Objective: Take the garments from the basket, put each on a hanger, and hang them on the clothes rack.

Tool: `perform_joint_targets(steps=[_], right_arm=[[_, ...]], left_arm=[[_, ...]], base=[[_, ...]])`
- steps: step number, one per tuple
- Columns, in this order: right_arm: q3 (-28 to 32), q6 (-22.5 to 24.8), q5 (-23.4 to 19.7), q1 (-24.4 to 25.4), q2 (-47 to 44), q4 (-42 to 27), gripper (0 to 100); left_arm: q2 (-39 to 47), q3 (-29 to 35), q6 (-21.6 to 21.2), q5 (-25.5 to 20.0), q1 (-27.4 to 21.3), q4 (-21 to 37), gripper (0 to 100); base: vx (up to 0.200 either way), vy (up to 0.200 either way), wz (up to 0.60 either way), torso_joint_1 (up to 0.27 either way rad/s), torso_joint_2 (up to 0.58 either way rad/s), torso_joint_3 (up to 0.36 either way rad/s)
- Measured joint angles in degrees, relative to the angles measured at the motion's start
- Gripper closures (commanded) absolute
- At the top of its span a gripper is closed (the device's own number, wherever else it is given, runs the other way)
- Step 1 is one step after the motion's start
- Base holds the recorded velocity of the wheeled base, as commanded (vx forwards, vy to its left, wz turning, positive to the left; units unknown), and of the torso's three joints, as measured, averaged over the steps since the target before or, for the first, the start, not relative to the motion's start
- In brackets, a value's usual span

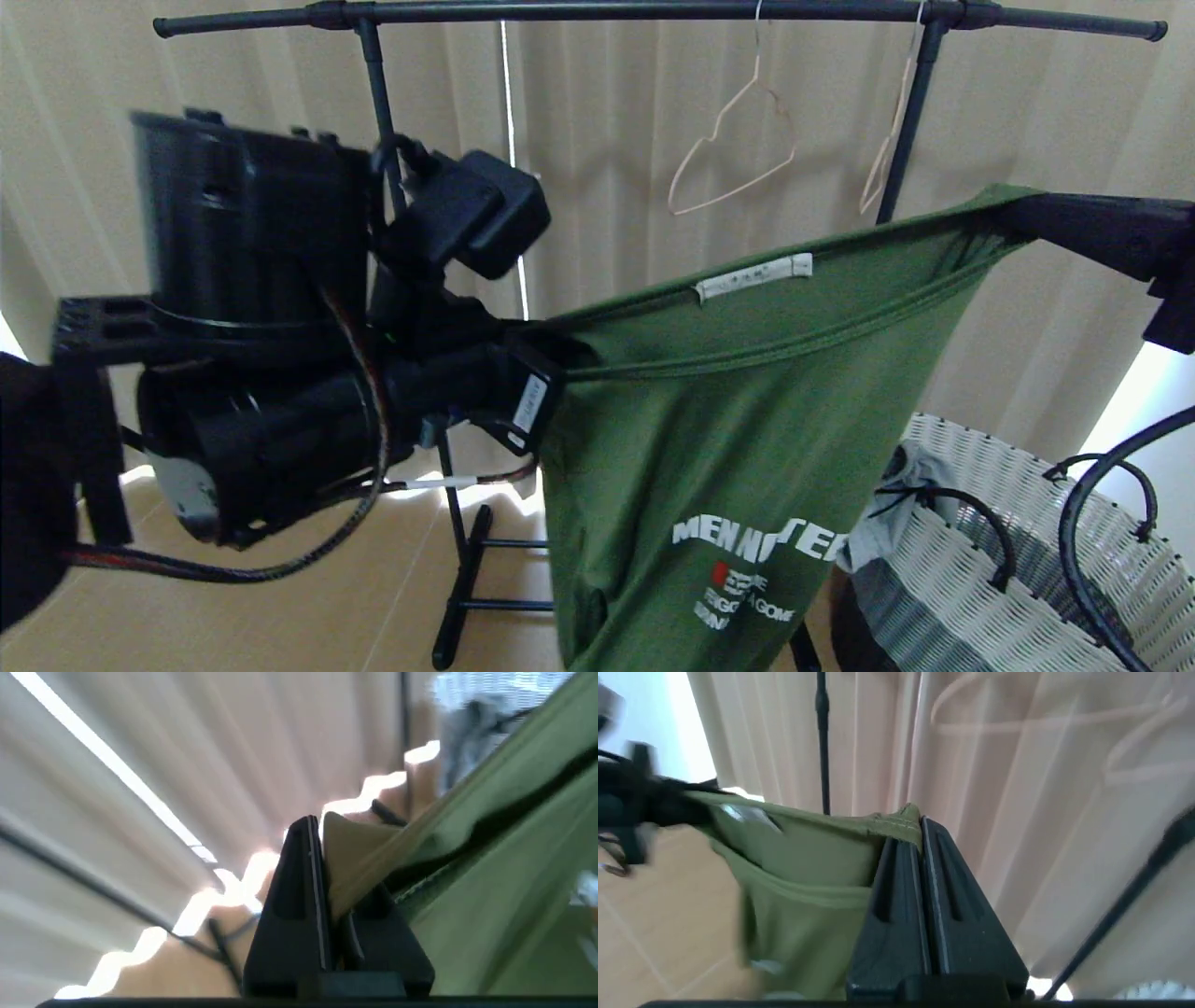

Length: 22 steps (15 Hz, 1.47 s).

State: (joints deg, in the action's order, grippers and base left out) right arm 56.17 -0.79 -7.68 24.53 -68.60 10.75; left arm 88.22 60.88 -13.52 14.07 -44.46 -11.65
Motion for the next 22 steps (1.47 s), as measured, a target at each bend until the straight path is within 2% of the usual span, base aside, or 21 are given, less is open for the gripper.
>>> perform_joint_targets(steps=[2, 5, 7, 11, 18, 20, 22], right_arm=[[2.21, 0.39, 0.38, -0.44, -3.04, 0.00, 100], [4.90, 0.55, 5.45, -1.02, -7.53, 0.40, 100], [5.92, 0.52, 6.42, -1.02, -9.37, 3.58, 100], [6.21, 0.41, 6.38, -0.94, -10.64, 5.08, 100], [2.50, 0.44, 7.00, -0.78, -8.03, 4.29, 100], [0.13, 0.50, 7.03, 1.01, -4.66, 3.41, 100], [-1.11, 0.48, 6.75, 4.49, -0.74, -0.57, 100]], left_arm=[[-1.78, 5.55, -0.35, -0.15, 2.07, 5.91, 100], [-2.26, 17.31, -0.38, -0.66, 3.91, 18.43, 100], [-1.84, 22.55, -0.38, -4.74, 4.52, 22.08, 100], [-0.99, 27.23, -3.15, -5.86, 5.96, 22.19, 100], [0.12, 20.63, -3.30, -5.47, 5.55, 15.42, 100], [2.21, 22.03, -3.19, -5.29, 5.68, 14.01, 100], [5.41, 24.95, -3.10, -4.17, 5.85, 13.35, 100]], base=[[0.000, 0.000, 0.00, 0.000, 0.00, 0.000], [0.000, 0.000, 0.00, 0.000, 0.00, 0.000], [0.000, 0.000, 0.00, 0.000, 0.00, 0.000], [0.000, 0.000, 0.00, 0.000, 0.00, 0.000], [0.000, 0.000, 0.00, 0.000, 0.00, 0.000], [0.000, 0.000, 0.00, 0.000, 0.00, 0.000], [0.000, 0.000, 0.00, 0.000, 0.00, 0.000]])
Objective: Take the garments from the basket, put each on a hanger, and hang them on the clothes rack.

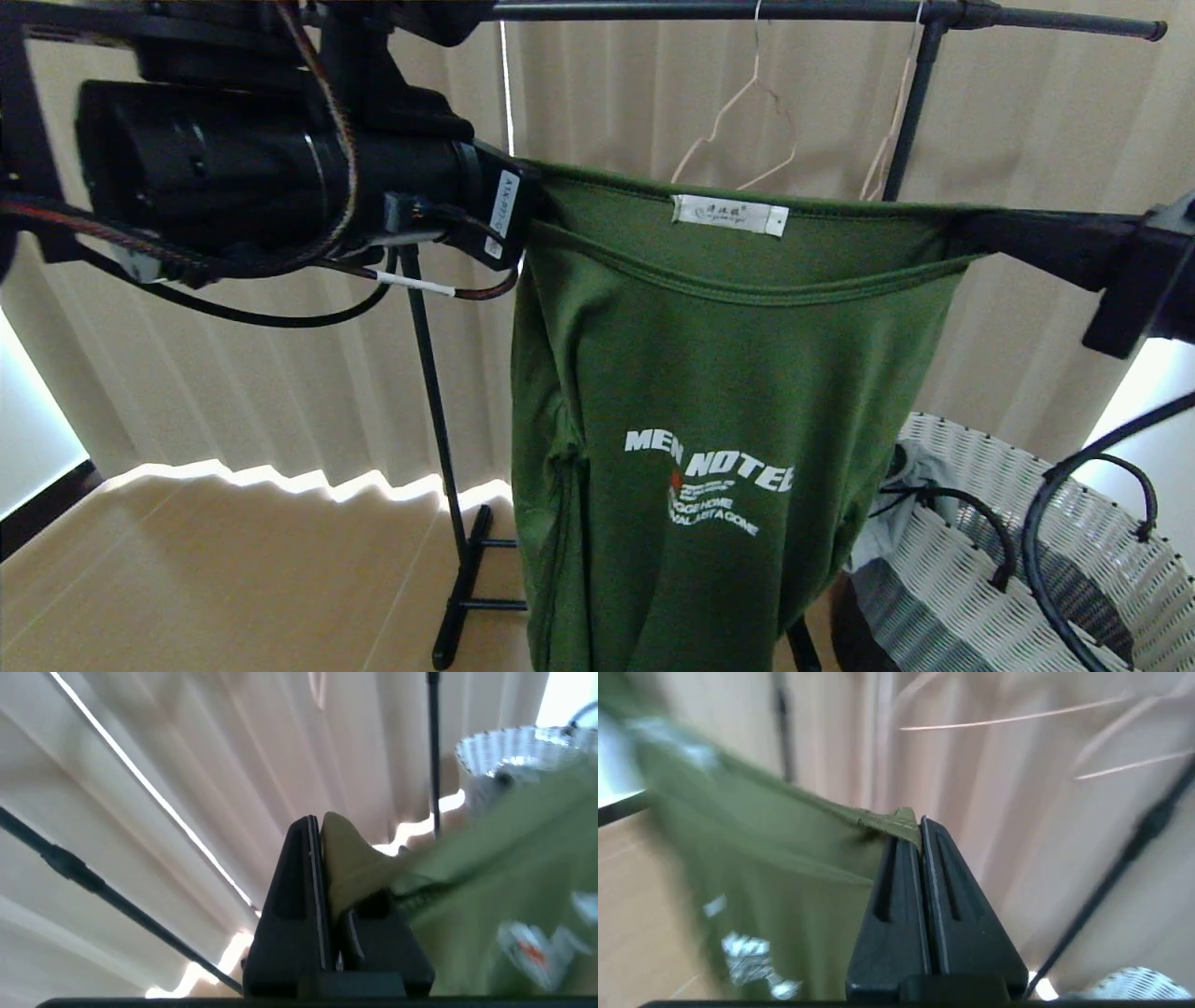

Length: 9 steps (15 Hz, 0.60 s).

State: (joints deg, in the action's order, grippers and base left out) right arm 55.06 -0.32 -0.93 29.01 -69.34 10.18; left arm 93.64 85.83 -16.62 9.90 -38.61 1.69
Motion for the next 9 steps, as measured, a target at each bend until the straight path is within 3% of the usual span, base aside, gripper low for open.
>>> perform_joint_targets(steps=[4, 7, 9], right_arm=[[-2.23, 0.00, -0.13, 4.75, 5.23, -3.73, 100], [-2.95, 0.50, 0.04, 4.94, 6.23, -3.51, 100], [-3.13, 3.43, 0.13, 3.18, 6.01, -3.29, 100]], left_arm=[[5.73, 4.94, 0.52, 1.18, 0.35, -1.27, 100], [7.17, 5.36, 0.72, 1.23, 0.33, -0.79, 100], [6.14, 4.27, 0.72, 1.26, 0.29, -0.39, 100]], base=[[0.000, 0.000, 0.00, 0.000, 0.00, 0.000], [0.000, 0.000, 0.00, 0.000, 0.00, 0.000], [0.000, 0.000, 0.00, 0.000, 0.00, 0.000]])
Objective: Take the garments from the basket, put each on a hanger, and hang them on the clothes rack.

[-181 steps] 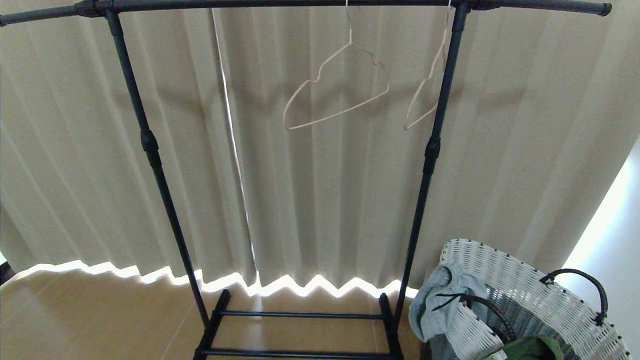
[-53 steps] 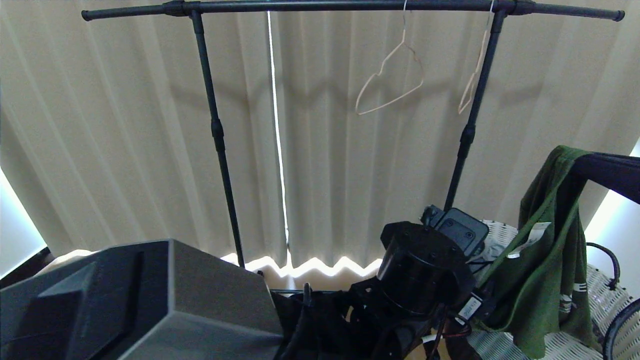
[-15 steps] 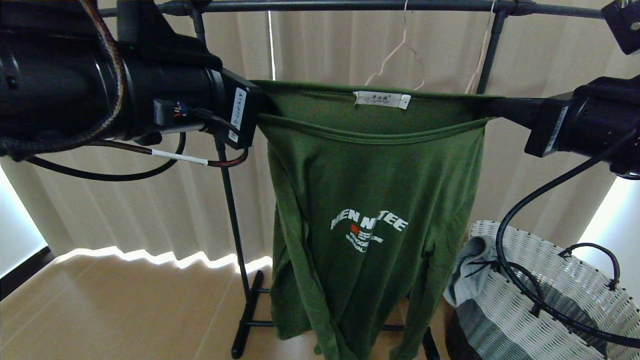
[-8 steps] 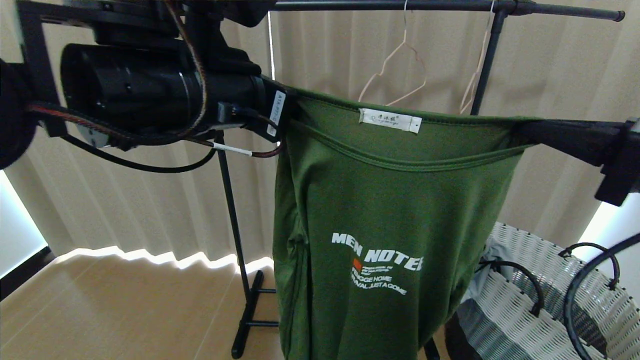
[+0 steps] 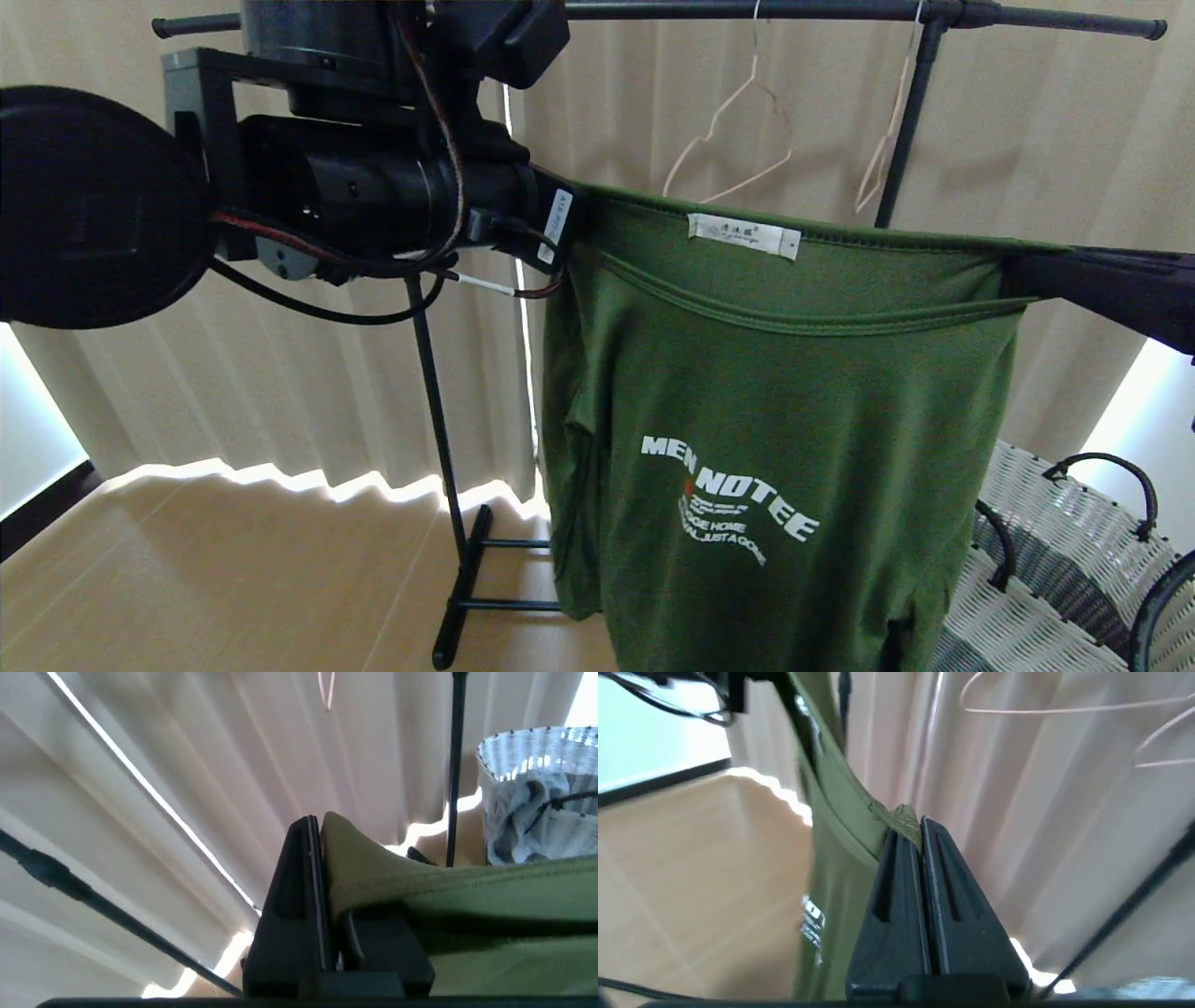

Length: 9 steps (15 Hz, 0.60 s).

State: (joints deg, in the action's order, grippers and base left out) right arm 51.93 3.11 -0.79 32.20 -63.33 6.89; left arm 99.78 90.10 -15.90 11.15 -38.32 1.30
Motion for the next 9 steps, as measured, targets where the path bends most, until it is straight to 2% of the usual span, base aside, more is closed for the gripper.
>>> perform_joint_targets(steps=[4, 6, 9], right_arm=[[1.97, 1.46, 0.01, -3.43, -3.93, 4.04, 100], [4.32, 1.46, 0.09, -4.12, -7.39, 6.83, 100], [9.40, 0.66, -0.24, -4.86, -13.35, 8.06, 100]], left_arm=[[-6.07, -4.88, 0.02, -0.56, 0.00, 7.12, 100], [-9.46, -7.96, 0.05, -1.15, -0.21, 8.22, 100], [-15.82, -12.62, -0.02, -6.81, -1.38, 12.76, 100]], base=[[0.000, 0.000, 0.00, 0.000, 0.00, 0.000], [0.000, 0.000, 0.00, 0.000, 0.00, 0.000], [0.000, 0.000, 0.00, 0.000, 0.00, 0.000]])
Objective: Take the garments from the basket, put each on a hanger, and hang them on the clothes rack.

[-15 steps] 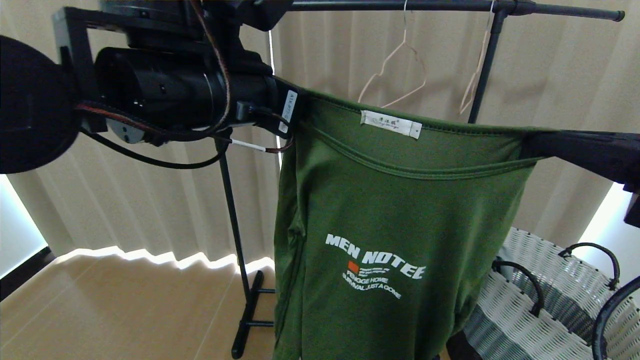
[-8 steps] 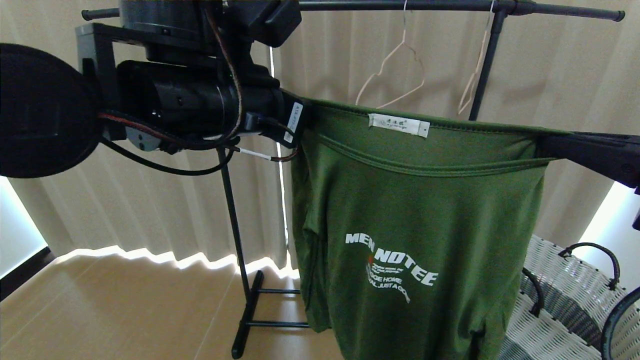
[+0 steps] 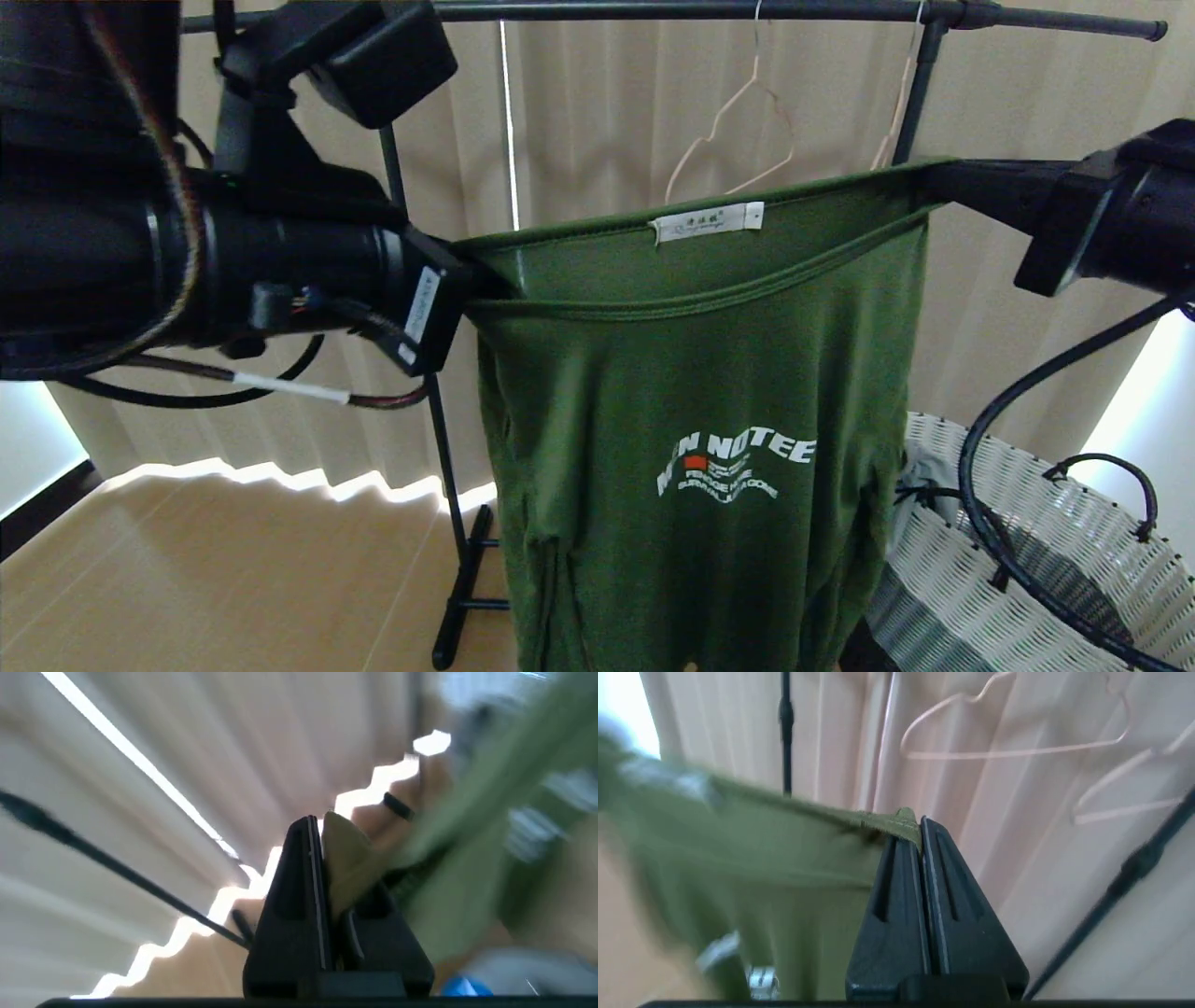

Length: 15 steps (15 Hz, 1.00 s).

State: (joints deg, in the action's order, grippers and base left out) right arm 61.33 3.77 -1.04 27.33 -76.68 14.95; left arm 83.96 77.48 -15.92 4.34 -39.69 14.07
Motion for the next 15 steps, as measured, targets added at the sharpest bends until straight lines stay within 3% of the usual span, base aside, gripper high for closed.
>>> perform_joint_targets(steps=[3, 6, 12, 15], right_arm=[[4.05, -1.45, -0.09, -0.16, -4.74, 0.67, 100], [5.60, -1.94, -0.11, -0.18, -8.22, 4.07, 100], [5.60, -1.85, 0.63, -0.29, -8.85, 3.50, 100], [5.60, -1.69, 0.74, -1.49, -7.02, 2.89, 100]], left_arm=[[-5.11, -1.79, 0.24, -7.90, -0.57, 3.77, 100], [-7.19, -2.62, 0.84, -8.55, -2.15, 3.34, 100], [-7.86, -3.23, 0.73, -5.89, -1.82, 1.72, 100], [-5.22, -2.96, 0.55, -0.02, -0.38, -5.75, 100]], base=[[0.000, 0.000, 0.00, 0.000, 0.00, 0.000], [0.000, 0.000, 0.00, 0.000, 0.00, 0.000], [0.000, 0.000, 0.00, 0.000, 0.00, 0.000], [0.000, 0.000, 0.00, 0.000, 0.00, 0.000]])
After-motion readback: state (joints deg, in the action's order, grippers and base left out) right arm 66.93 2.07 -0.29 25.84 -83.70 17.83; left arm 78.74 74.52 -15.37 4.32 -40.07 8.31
